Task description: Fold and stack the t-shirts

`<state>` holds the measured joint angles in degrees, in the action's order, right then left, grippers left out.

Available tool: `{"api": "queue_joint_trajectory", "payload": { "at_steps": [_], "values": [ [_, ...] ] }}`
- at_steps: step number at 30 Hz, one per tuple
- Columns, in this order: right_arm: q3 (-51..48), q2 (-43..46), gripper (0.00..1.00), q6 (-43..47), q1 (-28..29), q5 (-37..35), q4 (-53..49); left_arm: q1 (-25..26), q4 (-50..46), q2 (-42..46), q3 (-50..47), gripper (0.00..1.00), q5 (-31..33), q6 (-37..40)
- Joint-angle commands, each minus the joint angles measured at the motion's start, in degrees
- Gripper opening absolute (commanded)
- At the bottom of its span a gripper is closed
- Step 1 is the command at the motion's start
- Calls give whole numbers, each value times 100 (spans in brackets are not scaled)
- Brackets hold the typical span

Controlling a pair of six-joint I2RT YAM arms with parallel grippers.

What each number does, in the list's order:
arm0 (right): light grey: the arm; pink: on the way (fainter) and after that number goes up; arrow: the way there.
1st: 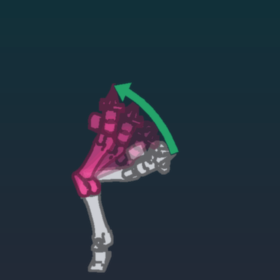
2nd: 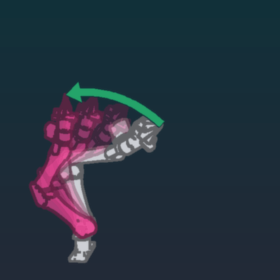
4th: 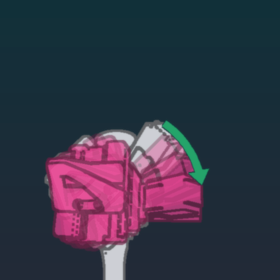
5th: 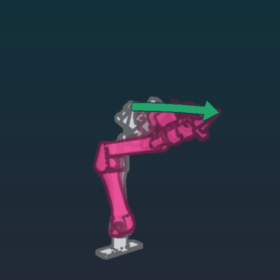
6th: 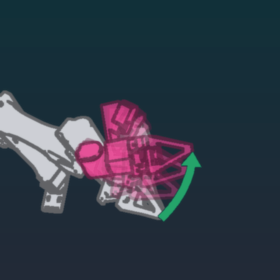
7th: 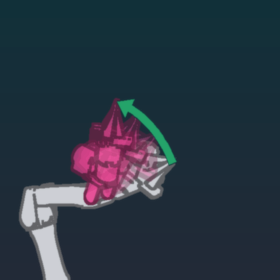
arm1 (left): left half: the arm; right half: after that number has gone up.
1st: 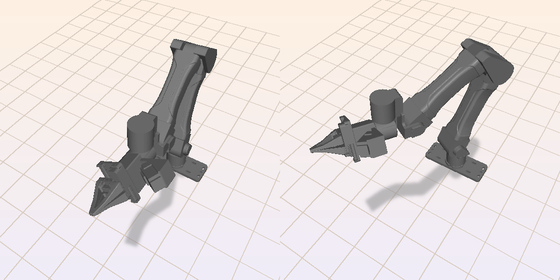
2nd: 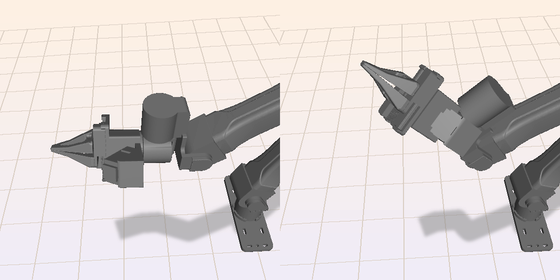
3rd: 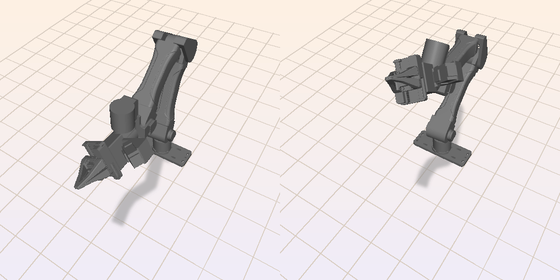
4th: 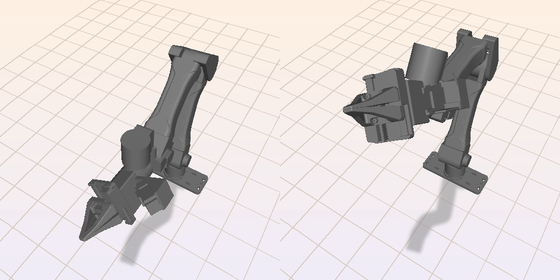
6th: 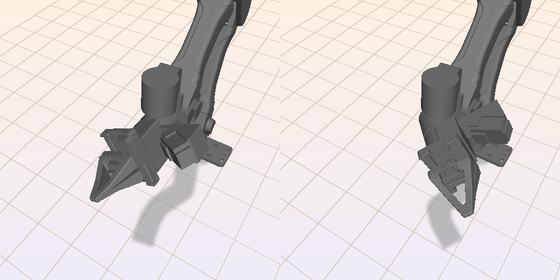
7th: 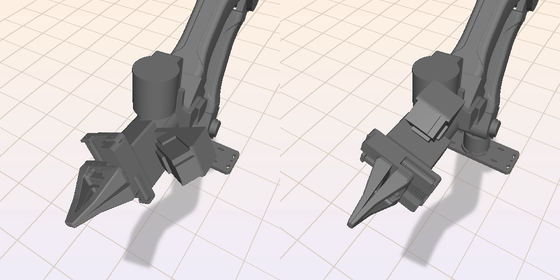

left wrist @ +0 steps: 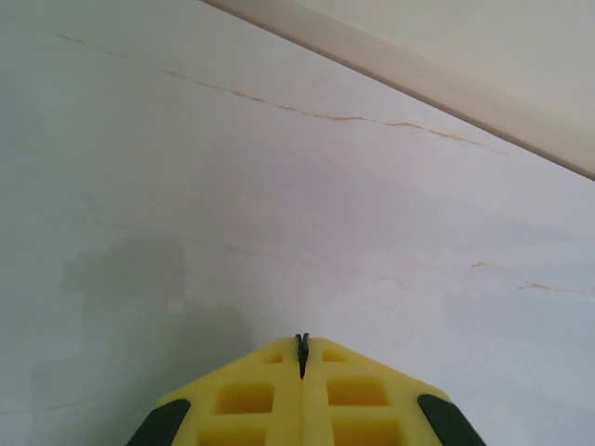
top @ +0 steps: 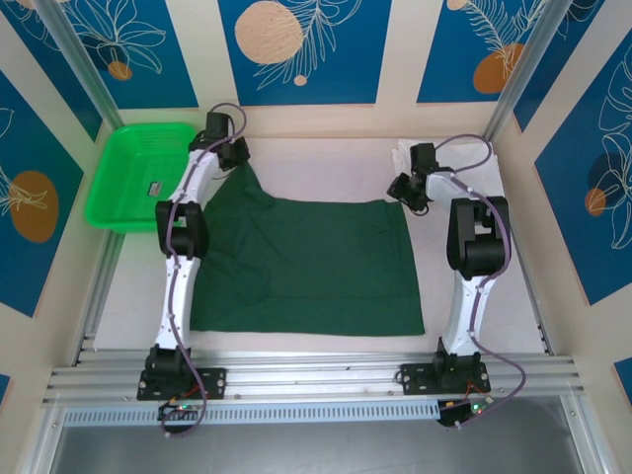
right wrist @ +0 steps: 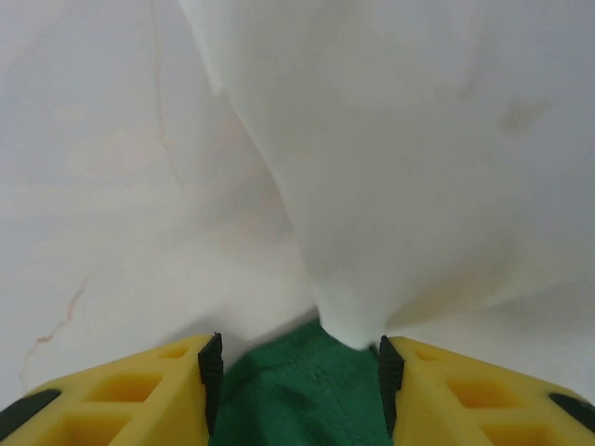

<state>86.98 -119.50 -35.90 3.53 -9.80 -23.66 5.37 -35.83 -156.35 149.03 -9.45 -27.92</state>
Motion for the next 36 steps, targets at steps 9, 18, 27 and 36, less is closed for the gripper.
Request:
{"api": "queue_joint_trajectory", "payload": {
  "at_steps": [9, 18, 27, 36],
  "values": [
    [779, -545, 45, 277, 209, -359, -884, -54, 226, 506, -338, 0, -83, 99],
    [877, -603, 44, 189, 249, -791, -1148, -54, 235, 493, -340, 0, -96, 99],
    [1407, -984, 39, 295, 297, -751, -1589, -55, 244, 485, -339, 0, -109, 96],
    [1369, -967, 38, 397, 430, -849, -1605, -54, 257, 497, -340, 0, -162, 76]
  ]
}}
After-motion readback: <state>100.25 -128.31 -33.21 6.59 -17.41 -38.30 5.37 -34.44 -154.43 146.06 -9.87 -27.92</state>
